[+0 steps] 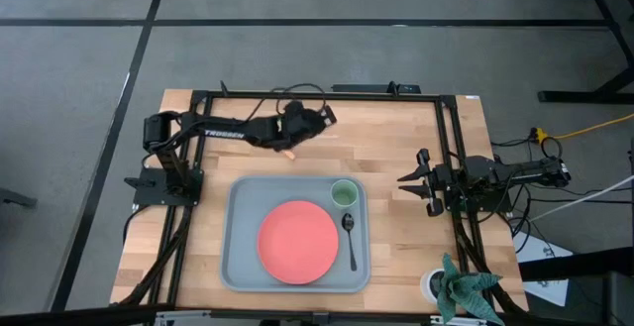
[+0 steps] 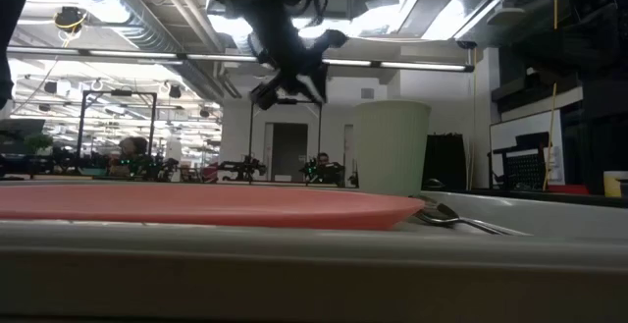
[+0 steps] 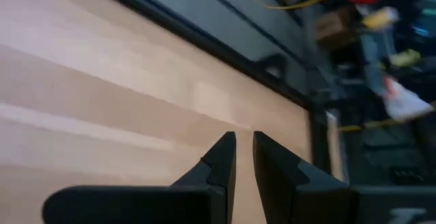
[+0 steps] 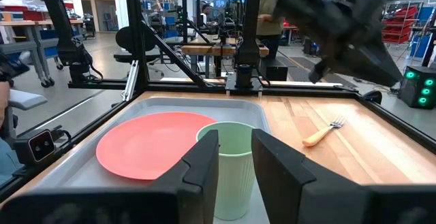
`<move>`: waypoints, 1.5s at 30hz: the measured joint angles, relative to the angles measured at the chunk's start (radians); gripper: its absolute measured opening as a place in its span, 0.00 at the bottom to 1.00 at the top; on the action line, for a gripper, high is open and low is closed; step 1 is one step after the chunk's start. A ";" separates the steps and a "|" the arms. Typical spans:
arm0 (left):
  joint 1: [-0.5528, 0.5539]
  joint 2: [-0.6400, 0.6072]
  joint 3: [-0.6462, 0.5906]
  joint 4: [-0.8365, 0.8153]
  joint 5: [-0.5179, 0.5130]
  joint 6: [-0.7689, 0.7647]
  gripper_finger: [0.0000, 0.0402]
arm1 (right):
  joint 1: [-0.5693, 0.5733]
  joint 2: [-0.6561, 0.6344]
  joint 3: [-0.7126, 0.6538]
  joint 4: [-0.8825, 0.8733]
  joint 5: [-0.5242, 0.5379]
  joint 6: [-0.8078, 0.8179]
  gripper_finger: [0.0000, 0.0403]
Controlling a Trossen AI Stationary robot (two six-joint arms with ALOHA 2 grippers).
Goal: Pick and place plate/cup/fork/spoon on tray
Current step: Put the orange fork on the gray serving tray to the left of the pink plate
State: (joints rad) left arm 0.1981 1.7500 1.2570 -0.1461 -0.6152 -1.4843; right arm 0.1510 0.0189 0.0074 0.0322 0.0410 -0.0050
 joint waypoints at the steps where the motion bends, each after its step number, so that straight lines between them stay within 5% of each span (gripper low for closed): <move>1: 0.021 0.000 0.001 -0.037 0.038 -0.047 0.11 | 0.000 0.000 0.000 0.000 0.000 -0.001 0.23; 5: 0.106 0.000 -0.001 -0.215 0.380 -0.440 0.11 | 0.000 0.000 0.000 0.000 0.000 0.000 0.23; 8: 0.146 0.000 -0.001 -0.244 0.500 -0.538 0.11 | 0.000 0.000 0.000 0.000 0.000 0.001 0.23; 13: 0.179 -0.046 0.002 -0.300 0.485 -0.598 0.11 | 0.000 0.000 0.000 0.000 0.000 0.001 0.23; 21: 0.180 -0.089 -0.001 -0.815 0.504 -0.944 0.11 | 0.000 0.000 0.000 0.000 0.000 0.000 0.23; 30: 0.204 -0.080 0.000 -0.599 0.339 -0.823 0.11 | 0.000 0.000 0.000 0.000 0.000 0.000 0.23; 39: 0.225 -0.041 -0.001 -0.552 0.359 -0.581 0.11 | 0.000 0.000 0.000 0.000 0.000 0.000 0.23; 45: 0.221 -0.041 0.000 -0.530 0.396 -0.669 0.11 | 0.000 0.000 0.000 0.000 0.000 0.000 0.23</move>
State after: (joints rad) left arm 0.4187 1.7092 1.2568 -0.6765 -0.2192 -2.1536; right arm 0.1510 0.0193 0.0078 0.0320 0.0410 -0.0051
